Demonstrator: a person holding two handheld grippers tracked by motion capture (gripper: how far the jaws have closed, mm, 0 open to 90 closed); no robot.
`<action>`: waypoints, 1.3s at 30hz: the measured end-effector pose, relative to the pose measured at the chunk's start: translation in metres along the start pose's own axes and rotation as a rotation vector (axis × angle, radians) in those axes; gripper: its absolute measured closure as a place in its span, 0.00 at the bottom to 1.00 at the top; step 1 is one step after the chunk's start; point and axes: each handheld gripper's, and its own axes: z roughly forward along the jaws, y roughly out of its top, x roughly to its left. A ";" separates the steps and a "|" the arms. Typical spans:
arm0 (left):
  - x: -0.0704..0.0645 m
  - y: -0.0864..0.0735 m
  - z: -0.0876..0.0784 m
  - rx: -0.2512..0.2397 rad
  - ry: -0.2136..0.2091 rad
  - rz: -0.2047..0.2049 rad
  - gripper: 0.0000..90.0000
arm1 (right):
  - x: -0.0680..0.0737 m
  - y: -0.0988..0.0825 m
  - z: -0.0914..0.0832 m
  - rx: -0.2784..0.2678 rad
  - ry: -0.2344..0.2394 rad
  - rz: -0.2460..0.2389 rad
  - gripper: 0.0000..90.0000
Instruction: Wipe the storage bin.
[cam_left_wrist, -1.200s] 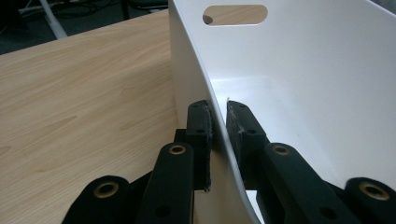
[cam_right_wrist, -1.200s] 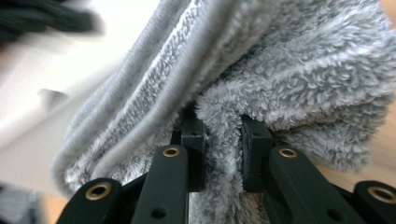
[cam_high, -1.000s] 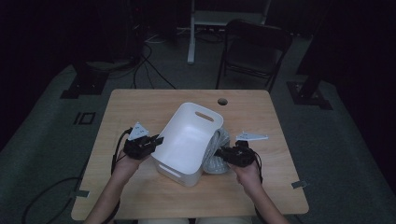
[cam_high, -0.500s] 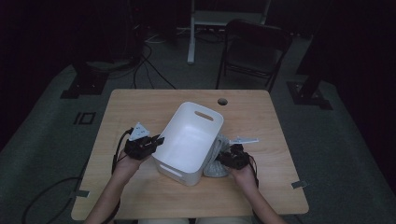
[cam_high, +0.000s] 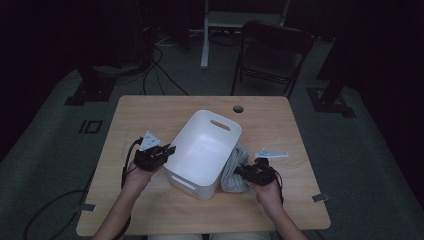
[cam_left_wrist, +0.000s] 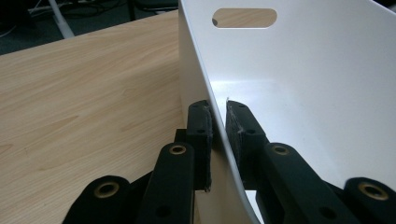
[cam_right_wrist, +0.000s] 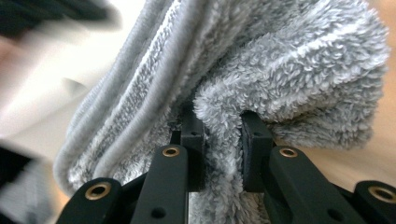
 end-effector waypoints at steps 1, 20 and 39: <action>0.000 0.000 0.000 0.000 -0.001 0.001 0.89 | 0.006 0.003 -0.006 -0.034 0.025 -0.009 0.84; 0.000 0.000 0.000 0.007 -0.031 0.010 0.89 | 0.002 -0.013 0.030 0.075 -0.120 -0.050 0.84; -0.005 0.000 0.000 0.003 0.022 -0.004 0.90 | 0.048 -0.005 -0.010 -0.060 0.079 -0.067 0.84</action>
